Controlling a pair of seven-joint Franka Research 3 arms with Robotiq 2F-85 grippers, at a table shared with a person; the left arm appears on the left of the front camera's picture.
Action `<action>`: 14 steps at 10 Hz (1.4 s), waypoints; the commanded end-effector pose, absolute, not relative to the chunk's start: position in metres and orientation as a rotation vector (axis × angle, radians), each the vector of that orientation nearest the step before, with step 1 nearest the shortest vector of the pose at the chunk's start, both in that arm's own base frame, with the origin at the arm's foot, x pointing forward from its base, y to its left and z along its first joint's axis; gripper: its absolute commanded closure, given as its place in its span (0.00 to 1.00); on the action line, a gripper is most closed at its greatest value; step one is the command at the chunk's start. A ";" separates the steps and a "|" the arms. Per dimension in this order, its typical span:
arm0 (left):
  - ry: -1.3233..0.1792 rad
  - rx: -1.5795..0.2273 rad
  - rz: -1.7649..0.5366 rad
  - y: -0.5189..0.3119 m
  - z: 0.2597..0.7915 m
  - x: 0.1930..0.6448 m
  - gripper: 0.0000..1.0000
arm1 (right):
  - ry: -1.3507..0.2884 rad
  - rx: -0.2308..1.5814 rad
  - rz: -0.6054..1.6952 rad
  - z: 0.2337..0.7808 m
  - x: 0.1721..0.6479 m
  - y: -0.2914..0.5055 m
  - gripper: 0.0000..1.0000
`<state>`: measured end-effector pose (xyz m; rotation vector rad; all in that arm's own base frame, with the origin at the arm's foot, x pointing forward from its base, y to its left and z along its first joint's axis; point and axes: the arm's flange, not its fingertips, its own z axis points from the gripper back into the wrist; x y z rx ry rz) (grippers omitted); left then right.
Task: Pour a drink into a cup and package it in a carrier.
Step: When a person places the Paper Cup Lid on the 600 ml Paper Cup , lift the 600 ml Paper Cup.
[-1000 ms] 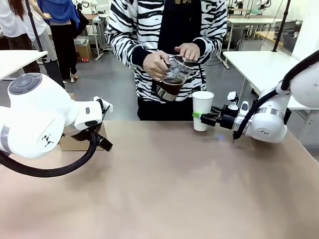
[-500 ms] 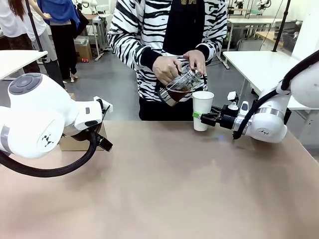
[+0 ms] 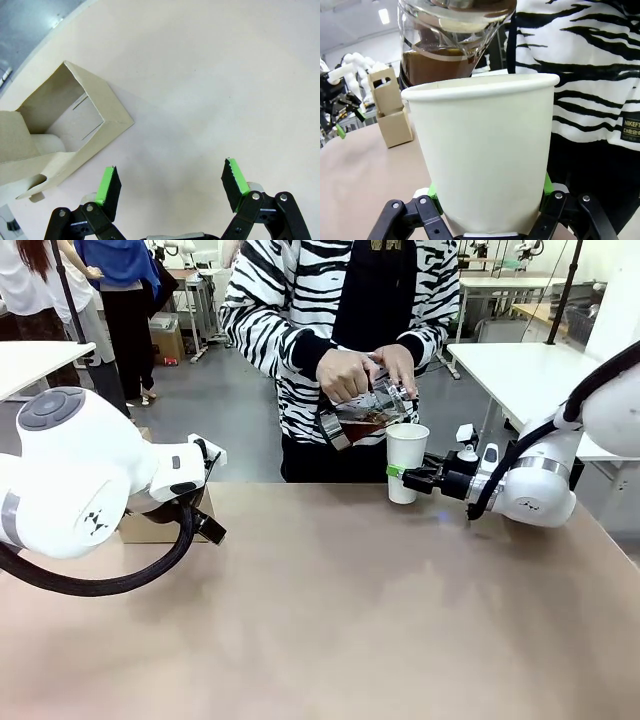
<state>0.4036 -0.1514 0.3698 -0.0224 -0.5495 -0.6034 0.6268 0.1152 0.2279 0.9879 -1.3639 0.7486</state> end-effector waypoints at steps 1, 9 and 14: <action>-0.550 -0.025 -0.604 -0.152 0.370 0.403 0.00 | -1.352 0.988 0.744 0.232 0.625 0.116 0.20; -0.550 -0.025 -0.604 -0.152 0.370 0.403 0.00 | -1.352 0.988 0.744 0.232 0.625 0.116 0.20; -0.550 -0.025 -0.604 -0.152 0.370 0.403 0.00 | -1.352 0.988 0.744 0.232 0.625 0.116 0.20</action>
